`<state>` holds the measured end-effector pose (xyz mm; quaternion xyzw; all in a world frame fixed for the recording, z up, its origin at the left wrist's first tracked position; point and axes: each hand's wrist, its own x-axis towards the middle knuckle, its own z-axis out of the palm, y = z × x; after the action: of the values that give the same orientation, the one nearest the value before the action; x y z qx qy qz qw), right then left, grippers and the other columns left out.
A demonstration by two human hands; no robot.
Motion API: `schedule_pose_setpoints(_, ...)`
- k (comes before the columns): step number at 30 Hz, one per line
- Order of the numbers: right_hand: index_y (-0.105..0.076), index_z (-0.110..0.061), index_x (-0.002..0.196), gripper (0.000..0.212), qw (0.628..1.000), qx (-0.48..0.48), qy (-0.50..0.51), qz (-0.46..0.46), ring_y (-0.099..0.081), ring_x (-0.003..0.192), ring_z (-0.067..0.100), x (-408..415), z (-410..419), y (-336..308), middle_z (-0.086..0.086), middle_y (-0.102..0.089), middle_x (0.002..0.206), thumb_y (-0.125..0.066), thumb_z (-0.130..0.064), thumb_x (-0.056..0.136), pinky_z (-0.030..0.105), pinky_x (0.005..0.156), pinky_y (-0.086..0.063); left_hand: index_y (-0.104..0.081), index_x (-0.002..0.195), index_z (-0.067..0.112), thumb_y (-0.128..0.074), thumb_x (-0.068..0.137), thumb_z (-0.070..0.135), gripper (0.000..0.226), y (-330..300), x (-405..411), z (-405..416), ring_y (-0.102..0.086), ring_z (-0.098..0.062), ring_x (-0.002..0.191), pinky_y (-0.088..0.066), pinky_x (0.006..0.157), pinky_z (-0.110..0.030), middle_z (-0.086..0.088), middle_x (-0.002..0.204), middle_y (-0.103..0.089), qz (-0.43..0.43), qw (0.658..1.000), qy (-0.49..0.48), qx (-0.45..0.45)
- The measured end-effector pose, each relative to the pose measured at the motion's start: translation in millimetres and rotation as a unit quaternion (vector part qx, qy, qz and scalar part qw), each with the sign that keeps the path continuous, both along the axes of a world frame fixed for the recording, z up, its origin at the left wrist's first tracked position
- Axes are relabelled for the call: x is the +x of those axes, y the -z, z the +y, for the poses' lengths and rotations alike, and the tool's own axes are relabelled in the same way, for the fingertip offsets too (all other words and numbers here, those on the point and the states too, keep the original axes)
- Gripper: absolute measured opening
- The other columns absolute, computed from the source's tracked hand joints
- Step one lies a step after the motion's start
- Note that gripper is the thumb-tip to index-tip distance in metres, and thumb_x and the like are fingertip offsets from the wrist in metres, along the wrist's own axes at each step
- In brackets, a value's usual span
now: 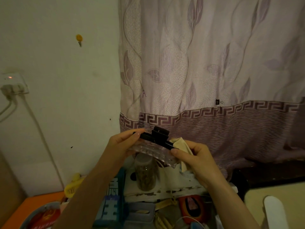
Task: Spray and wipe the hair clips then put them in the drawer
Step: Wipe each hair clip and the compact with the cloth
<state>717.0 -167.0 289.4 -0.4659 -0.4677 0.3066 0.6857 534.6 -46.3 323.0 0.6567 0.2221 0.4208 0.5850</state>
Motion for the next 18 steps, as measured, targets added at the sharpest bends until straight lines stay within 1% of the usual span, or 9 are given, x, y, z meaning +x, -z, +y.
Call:
schedule_pose_setpoints(3,-0.075,-0.021,0.093,0.020,0.999,0.027,0.034,-0.011,-0.064,0.065,0.011,-2.8,1.9,4.2,0.000,-0.072,0.070,-0.071,-0.008,0.078,0.022,0.060,-0.051,-0.068,0.116,0.017,-0.063,0.077,0.026,0.040,-0.5,4.1,-0.6,-0.071,-0.009,0.081,-0.054,0.063,-0.017,-0.001,0.096,-0.075,0.001,0.999,-0.032,-0.004)
schedule_pose_setpoints(5,-0.074,-0.019,0.097,0.021,0.996,0.050,0.064,-0.036,-0.064,0.065,0.008,-5.9,3.4,8.0,-0.002,-0.072,0.072,-0.071,-0.006,0.080,0.019,0.060,-0.049,-0.063,0.123,0.021,-0.065,0.077,0.026,0.047,-1.4,7.7,-4.3,-0.069,-0.004,0.081,-0.053,0.062,-0.015,-0.001,0.104,-0.072,-0.003,0.998,-0.058,0.000)
schedule_pose_setpoints(7,-0.074,-0.015,0.100,0.023,0.991,0.068,0.094,-0.062,-0.063,0.065,0.002,-9.0,4.9,12.2,-0.008,-0.073,0.074,-0.072,-0.004,0.080,0.015,0.059,-0.047,-0.060,0.127,0.021,-0.066,0.078,0.022,0.049,-2.6,11.1,-8.6,-0.069,-0.002,0.083,-0.052,0.061,-0.013,0.000,0.113,-0.067,-0.030,0.997,-0.074,-0.011)
schedule_pose_setpoints(9,-0.073,-0.012,0.104,0.025,0.985,0.074,0.127,-0.089,-0.064,0.068,-0.003,-11.8,6.7,15.6,-0.015,-0.074,0.082,-0.072,-0.003,0.080,0.013,0.060,-0.047,-0.058,0.129,0.020,-0.066,0.082,0.018,0.048,-3.5,13.0,-12.4,-0.066,-0.002,0.091,-0.053,0.063,-0.011,-0.001,0.122,-0.064,-0.045,0.995,-0.092,-0.009)
schedule_pose_setpoints(11,-0.072,-0.022,0.105,0.030,0.978,0.082,0.158,-0.105,-0.065,0.070,-0.003,-14.8,7.1,18.6,-0.018,-0.073,0.086,-0.073,-0.005,0.080,0.013,0.062,-0.048,-0.057,0.131,0.018,-0.068,0.080,0.021,0.053,-3.0,14.9,-17.3,-0.062,-0.001,0.102,-0.053,0.070,-0.011,-0.001,0.127,-0.062,-0.034,0.994,-0.102,0.026)
schedule_pose_setpoints(13,-0.067,-0.034,0.102,0.036,0.970,0.091,0.196,-0.114,-0.066,0.076,-0.001,-18.2,7.3,21.4,-0.019,-0.072,0.085,-0.074,-0.006,0.080,0.016,0.064,-0.051,-0.056,0.132,0.016,-0.071,0.070,0.028,0.065,-1.0,16.7,-24.9,-0.061,0.003,0.105,-0.052,0.074,-0.010,0.000,0.125,-0.063,-0.029,0.990,-0.106,0.086)
schedule_pose_setpoints(14,-0.067,-0.035,0.102,0.037,0.964,0.093,0.218,-0.124,-0.066,0.077,0.001,-19.8,7.8,23.1,-0.017,-0.072,0.084,-0.074,-0.007,0.080,0.020,0.065,-0.052,-0.055,0.131,0.016,-0.072,0.065,0.030,0.070,0.2,17.5,-29.0,-0.061,0.003,0.106,-0.052,0.077,-0.012,-0.001,0.124,-0.063,-0.025,0.986,-0.113,0.122)
schedule_pose_setpoints(16,-0.071,-0.026,0.108,0.033,0.949,0.098,0.256,-0.156,-0.063,0.070,0.006,-22.7,9.4,26.8,-0.009,-0.069,0.078,-0.074,-0.009,0.080,0.029,0.061,-0.050,-0.054,0.129,0.018,-0.074,0.060,0.037,0.074,4.4,19.6,-35.2,-0.063,-0.006,0.109,-0.053,0.086,-0.018,-0.003,0.123,-0.062,0.002,0.971,-0.138,0.195)
schedule_pose_setpoints(18,-0.070,-0.015,0.114,0.034,0.940,0.102,0.276,-0.171,-0.062,0.069,0.006,-26.8,10.7,29.9,-0.003,-0.068,0.080,-0.074,-0.010,0.081,0.031,0.061,-0.050,-0.054,0.129,0.017,-0.074,0.059,0.042,0.077,10.1,22.8,-38.8,-0.060,-0.012,0.113,-0.051,0.092,-0.022,-0.003,0.125,-0.061,0.030,0.957,-0.159,0.241)
